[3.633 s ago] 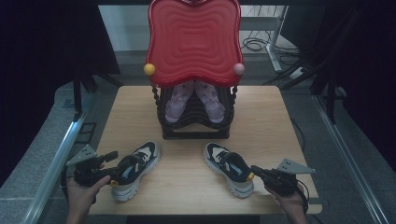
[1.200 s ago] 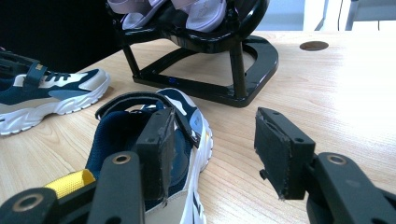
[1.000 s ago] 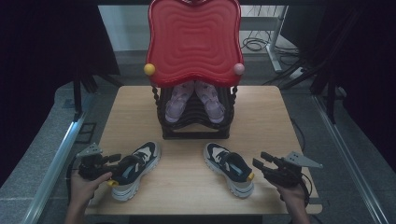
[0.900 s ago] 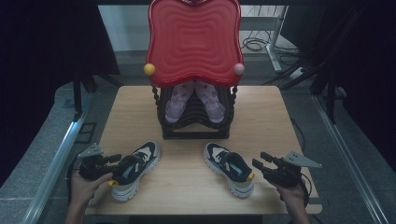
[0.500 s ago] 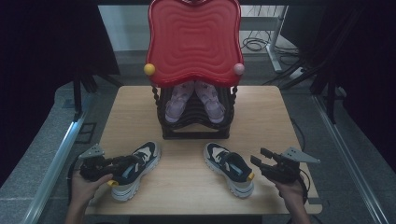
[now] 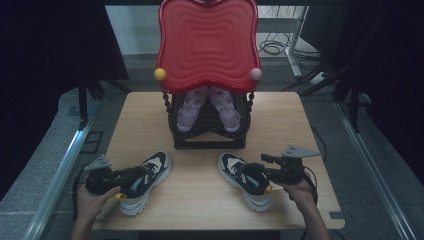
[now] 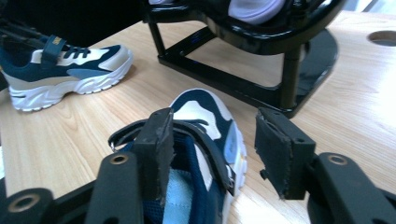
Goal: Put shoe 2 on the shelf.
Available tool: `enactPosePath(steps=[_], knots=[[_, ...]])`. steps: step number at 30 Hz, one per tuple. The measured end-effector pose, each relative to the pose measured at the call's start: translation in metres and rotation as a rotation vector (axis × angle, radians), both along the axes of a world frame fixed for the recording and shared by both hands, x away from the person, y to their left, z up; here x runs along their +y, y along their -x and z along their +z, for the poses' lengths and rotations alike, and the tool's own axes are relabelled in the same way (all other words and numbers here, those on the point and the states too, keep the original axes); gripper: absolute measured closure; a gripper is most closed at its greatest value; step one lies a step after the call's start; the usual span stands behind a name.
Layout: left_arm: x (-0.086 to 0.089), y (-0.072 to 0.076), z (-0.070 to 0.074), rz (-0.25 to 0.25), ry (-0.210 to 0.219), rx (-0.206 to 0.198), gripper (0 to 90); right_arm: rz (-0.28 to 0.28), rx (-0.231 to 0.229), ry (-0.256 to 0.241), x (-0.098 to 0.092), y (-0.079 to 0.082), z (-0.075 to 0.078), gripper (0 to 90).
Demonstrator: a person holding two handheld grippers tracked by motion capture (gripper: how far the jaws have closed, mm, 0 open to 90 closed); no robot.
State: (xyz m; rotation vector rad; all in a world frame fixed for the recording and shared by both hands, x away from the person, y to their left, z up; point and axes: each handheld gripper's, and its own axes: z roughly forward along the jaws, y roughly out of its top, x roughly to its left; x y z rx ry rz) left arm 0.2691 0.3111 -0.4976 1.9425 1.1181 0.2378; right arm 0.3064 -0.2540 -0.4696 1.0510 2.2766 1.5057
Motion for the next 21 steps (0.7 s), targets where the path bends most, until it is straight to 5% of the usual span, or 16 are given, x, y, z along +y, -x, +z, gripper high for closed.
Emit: enactPosePath(steps=[8, 21], knots=[[0.000, 0.000, 0.000, 0.005, -0.002, 0.002, 68.3, 0.066, 0.058, 0.049, 0.011, -0.004, -0.007, 55.4], [-0.001, 0.000, 0.000, 0.006, -0.001, 0.003, 68.3, 0.076, 0.114, 0.058, 0.011, -0.008, -0.009, 57.8]])
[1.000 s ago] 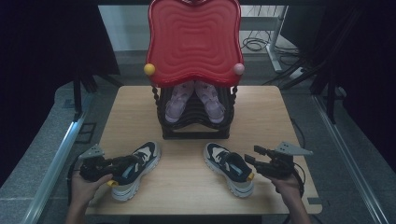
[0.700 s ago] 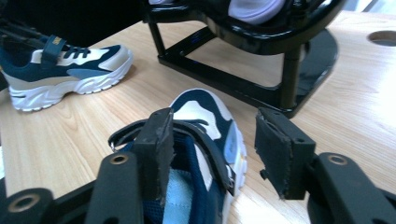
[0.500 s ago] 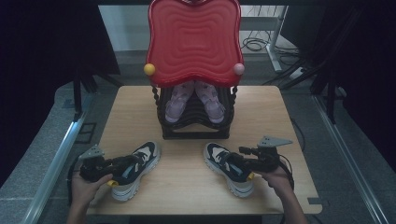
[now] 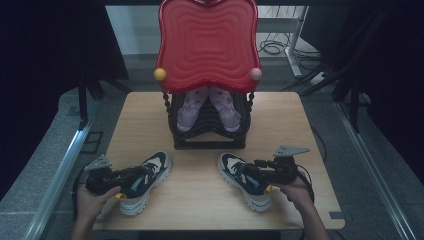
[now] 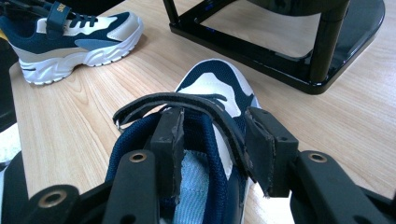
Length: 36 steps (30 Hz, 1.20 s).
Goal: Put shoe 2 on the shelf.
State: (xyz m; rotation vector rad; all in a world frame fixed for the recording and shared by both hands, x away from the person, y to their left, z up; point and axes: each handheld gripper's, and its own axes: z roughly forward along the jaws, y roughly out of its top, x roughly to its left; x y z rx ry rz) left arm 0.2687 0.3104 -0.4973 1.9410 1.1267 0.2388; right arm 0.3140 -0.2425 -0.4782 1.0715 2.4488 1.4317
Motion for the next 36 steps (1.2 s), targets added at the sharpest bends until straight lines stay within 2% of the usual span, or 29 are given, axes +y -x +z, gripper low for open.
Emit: enactPosePath(steps=[4, 8, 11, 18, 29, 33, 36], knots=[[0.000, 0.000, 0.000, 0.000, 0.000, 0.000, 68.2, 0.002, 0.028, 0.025, 0.000, -0.003, -0.002, 58.8], [0.000, 0.000, 0.000, -0.001, -0.003, 0.001, 68.3, 0.016, 0.095, 0.035, 0.000, -0.008, -0.007, 60.0], [-0.001, 0.000, 0.000, 0.000, -0.004, 0.001, 68.3, 0.015, 0.095, 0.036, 0.001, -0.009, -0.007, 62.6], [-0.001, 0.000, 0.001, 0.009, -0.001, 0.003, 69.8, 0.010, 0.062, 0.053, 0.003, -0.007, -0.006, 69.7], [-0.001, 0.001, 0.001, 0.018, 0.013, 0.010, 71.3, -0.014, 0.020, 0.040, 0.001, 0.002, -0.006, 71.8], [-0.001, 0.003, 0.004, 0.014, 0.029, 0.000, 71.4, -0.033, 0.000, 0.001, -0.002, 0.009, -0.006, 72.0], [0.000, 0.005, 0.008, 0.018, 0.057, -0.014, 71.4, -0.054, -0.016, -0.037, -0.005, 0.014, -0.005, 72.0]])
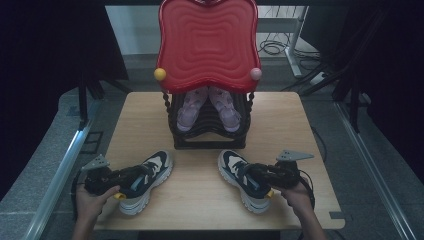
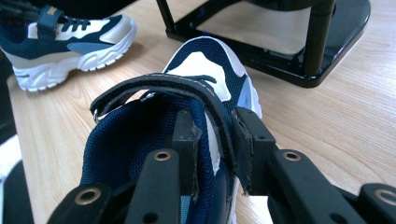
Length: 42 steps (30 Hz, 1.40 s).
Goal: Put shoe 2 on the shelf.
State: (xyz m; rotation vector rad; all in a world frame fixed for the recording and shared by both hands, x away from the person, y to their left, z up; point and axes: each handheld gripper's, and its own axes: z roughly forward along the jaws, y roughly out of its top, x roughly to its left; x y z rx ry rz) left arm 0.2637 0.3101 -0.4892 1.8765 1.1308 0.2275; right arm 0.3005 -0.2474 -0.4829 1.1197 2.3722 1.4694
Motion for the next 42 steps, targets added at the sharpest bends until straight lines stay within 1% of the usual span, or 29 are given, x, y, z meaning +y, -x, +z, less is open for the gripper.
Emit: enactPosePath(steps=[4, 5, 8, 9, 11, 14, 20, 23, 29, 34, 38, 39, 42], knots=[[0.001, 0.002, 0.004, -0.001, 0.038, -0.012, 71.4, -0.022, -0.004, -0.050, -0.004, 0.005, -0.001, 72.0], [0.001, 0.002, 0.004, 0.000, 0.043, -0.013, 71.4, -0.029, -0.012, -0.061, -0.005, 0.007, -0.001, 72.0], [0.002, 0.003, 0.005, 0.011, 0.064, -0.017, 71.5, -0.041, -0.023, -0.073, -0.007, 0.011, -0.001, 72.0], [0.002, 0.003, 0.005, 0.011, 0.064, -0.017, 71.5, -0.050, -0.031, -0.083, -0.009, 0.013, -0.002, 72.0], [0.003, 0.005, 0.008, 0.024, 0.088, -0.030, 71.6, -0.061, -0.039, -0.096, -0.012, 0.016, -0.001, 72.0], [0.004, 0.007, 0.011, 0.031, 0.104, -0.046, 71.6, -0.084, -0.048, -0.113, -0.015, 0.020, 0.000, 72.0], [0.003, 0.011, 0.018, 0.045, 0.128, -0.078, 71.5, -0.126, -0.078, -0.150, -0.025, 0.029, 0.002, 72.0], [0.003, 0.013, 0.019, 0.050, 0.136, -0.087, 71.5, -0.139, -0.083, -0.158, -0.029, 0.031, 0.003, 71.9], [0.004, 0.016, 0.023, 0.059, 0.146, -0.110, 71.5, -0.168, -0.123, -0.190, -0.034, 0.034, 0.003, 72.0], [0.003, 0.017, 0.025, 0.054, 0.169, -0.124, 71.5, -0.200, -0.137, -0.211, -0.039, 0.035, 0.003, 71.9], [0.004, 0.018, 0.026, 0.062, 0.182, -0.134, 71.5, -0.229, -0.138, -0.241, -0.045, 0.035, 0.003, 71.9], [0.004, 0.019, 0.026, 0.064, 0.184, -0.136, 71.6, -0.238, -0.135, -0.245, -0.046, 0.036, 0.004, 71.9], [0.004, 0.021, 0.029, 0.065, 0.200, -0.153, 71.5, -0.270, -0.148, -0.253, -0.049, 0.036, 0.005, 71.9]])
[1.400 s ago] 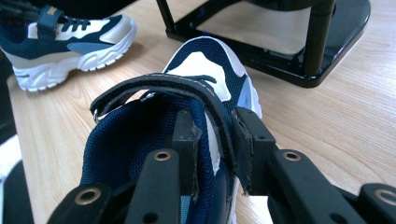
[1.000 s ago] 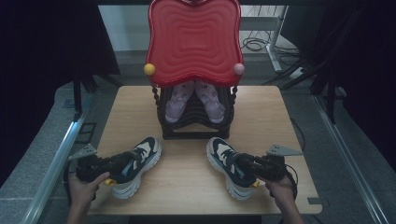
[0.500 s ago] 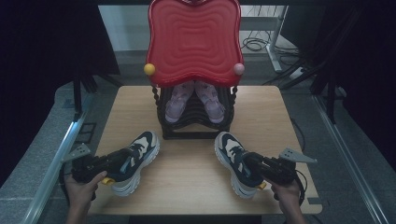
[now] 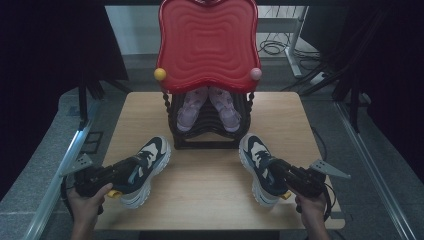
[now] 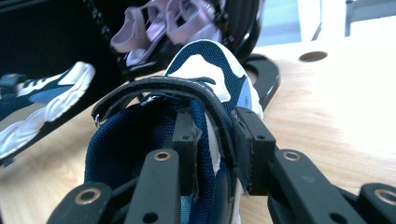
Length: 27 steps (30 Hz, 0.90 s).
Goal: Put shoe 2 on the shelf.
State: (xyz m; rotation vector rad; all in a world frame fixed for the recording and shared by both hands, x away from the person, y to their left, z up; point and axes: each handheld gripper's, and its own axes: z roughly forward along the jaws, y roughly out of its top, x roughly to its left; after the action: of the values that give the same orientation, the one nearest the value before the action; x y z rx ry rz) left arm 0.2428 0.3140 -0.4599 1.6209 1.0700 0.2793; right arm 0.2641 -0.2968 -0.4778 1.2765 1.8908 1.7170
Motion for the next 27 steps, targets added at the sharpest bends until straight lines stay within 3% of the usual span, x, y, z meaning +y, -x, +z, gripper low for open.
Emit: enactPosePath(steps=[7, 17, 27], knots=[[-0.002, 0.004, 0.008, 0.020, 0.021, -0.043, 71.5, -0.039, -0.030, -0.028, -0.009, 0.002, 0.005, 71.9], [0.000, 0.001, 0.015, 0.044, 0.049, -0.060, 71.5, -0.099, -0.080, -0.058, -0.017, 0.001, 0.020, 71.9], [0.001, -0.010, 0.025, 0.059, 0.088, -0.073, 71.4, -0.113, -0.111, -0.089, -0.020, -0.004, 0.032, 71.9]])
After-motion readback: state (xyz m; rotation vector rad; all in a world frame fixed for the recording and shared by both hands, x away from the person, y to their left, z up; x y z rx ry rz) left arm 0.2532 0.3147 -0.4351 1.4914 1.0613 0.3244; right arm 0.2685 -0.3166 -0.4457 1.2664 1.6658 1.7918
